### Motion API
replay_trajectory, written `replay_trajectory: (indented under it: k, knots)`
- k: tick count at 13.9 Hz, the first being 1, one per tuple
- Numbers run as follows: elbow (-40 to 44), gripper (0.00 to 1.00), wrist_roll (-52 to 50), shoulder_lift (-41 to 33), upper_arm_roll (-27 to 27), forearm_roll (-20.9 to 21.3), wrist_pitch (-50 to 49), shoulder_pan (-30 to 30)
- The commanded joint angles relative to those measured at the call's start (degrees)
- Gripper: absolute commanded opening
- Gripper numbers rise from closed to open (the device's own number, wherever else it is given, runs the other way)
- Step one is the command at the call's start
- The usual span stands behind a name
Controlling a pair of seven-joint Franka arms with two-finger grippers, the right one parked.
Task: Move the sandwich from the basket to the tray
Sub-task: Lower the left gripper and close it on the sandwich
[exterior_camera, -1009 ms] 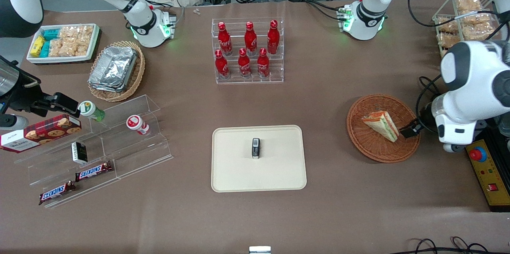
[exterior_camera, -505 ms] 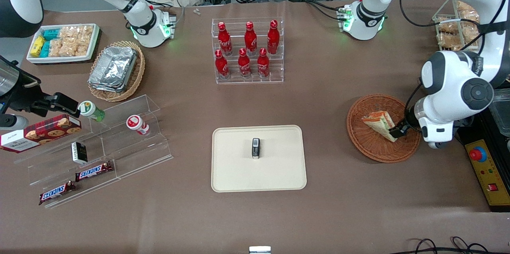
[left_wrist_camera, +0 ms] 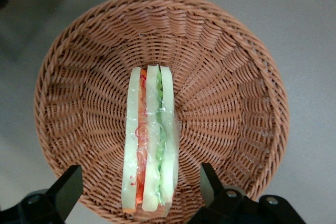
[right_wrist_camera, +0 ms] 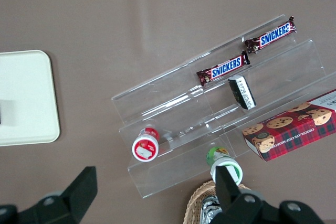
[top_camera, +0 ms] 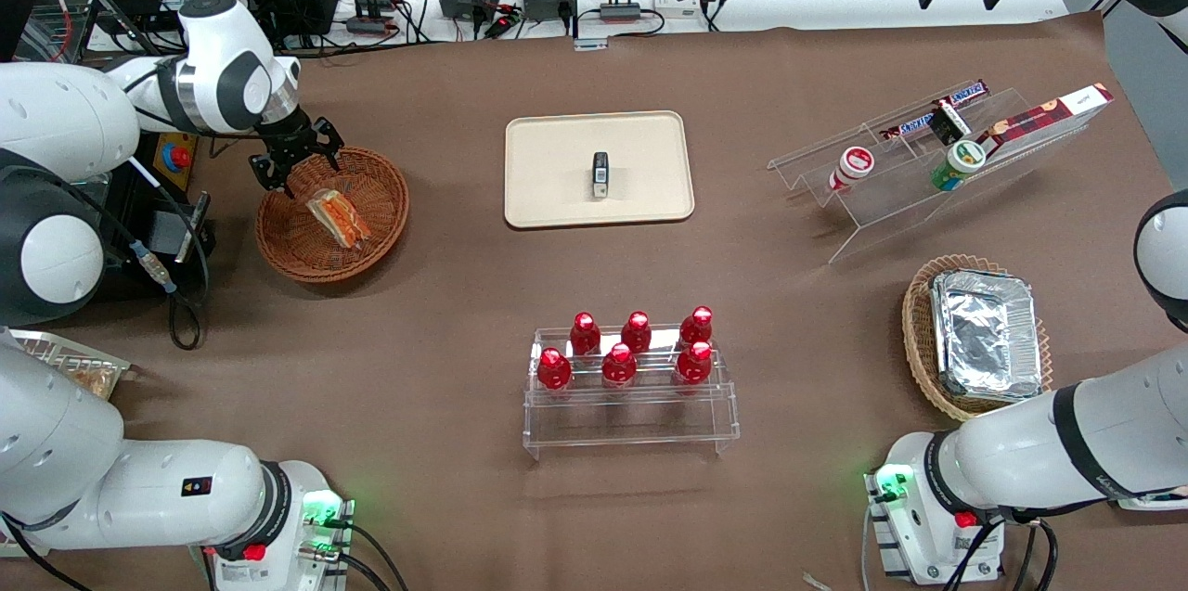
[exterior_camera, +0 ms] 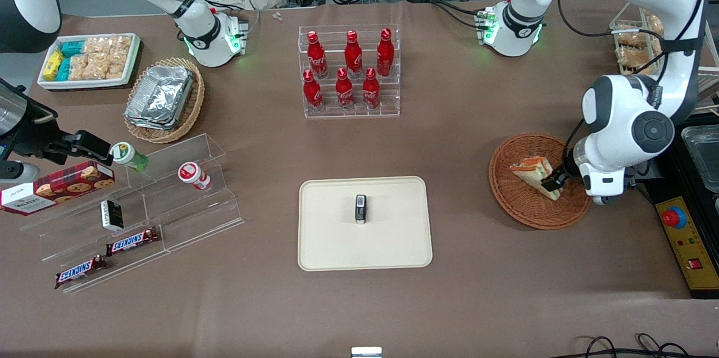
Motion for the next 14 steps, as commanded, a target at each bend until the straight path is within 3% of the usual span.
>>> replay_trajectory:
  k: [1,14]
  knots:
    - [-3.13,0.99,-0.97,-0.87,-0.43,-0.31,3.54,0.46]
    - [-6.55,0.99,-1.15,1.59,-0.43,-0.93,9.86,0.46]
